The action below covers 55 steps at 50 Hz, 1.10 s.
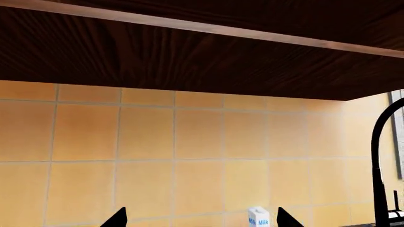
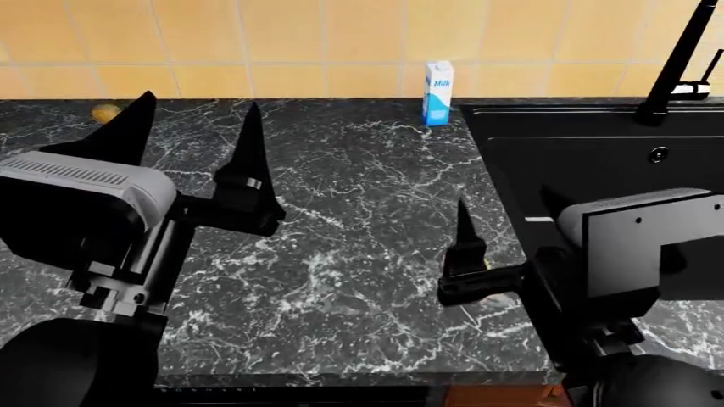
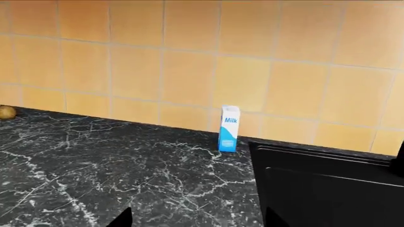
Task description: Pick the jello cup and bar from the counter and place them in the cabinets closest to them.
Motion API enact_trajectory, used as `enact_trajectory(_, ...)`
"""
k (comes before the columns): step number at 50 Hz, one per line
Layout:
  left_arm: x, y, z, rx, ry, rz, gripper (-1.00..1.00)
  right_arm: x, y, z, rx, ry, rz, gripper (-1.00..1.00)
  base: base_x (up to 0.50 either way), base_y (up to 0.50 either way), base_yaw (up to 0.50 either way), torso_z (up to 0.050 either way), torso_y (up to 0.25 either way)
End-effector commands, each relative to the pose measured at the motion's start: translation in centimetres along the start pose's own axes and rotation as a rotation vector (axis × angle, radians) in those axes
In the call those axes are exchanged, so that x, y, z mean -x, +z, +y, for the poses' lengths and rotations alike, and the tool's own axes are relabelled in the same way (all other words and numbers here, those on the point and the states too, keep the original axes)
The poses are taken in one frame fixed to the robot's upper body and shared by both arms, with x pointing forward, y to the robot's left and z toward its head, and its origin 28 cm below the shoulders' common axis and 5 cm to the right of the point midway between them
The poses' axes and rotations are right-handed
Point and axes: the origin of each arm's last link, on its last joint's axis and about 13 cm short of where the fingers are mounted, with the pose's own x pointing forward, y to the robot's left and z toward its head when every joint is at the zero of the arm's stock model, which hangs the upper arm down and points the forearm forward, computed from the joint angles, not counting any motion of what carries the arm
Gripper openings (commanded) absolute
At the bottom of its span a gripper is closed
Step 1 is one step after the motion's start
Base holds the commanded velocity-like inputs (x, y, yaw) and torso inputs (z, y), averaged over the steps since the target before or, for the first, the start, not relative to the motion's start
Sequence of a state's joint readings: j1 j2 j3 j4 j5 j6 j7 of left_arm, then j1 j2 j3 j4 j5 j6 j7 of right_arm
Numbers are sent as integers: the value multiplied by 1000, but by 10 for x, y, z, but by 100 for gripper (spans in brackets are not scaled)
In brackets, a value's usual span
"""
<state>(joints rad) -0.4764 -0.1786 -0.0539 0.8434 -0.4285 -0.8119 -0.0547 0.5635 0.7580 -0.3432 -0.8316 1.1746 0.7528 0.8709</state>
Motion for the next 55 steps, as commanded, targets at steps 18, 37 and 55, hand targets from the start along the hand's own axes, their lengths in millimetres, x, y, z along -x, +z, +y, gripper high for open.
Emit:
enact_trajectory(18,2,3,-3,4,-12,-7,100,-16,-10,-17,65,65,373,100,0,0,0,0,0)
enact_trajectory(37,2,3,-3,3,-16,-6,100,-23,-24,-20,43,85,455,100,0,0,0,0,0)
enact_trajectory(55,3,3,-5,6,-28,-5,100,-43,-44,-21,86,75,576,100,0,0,0,0,0)
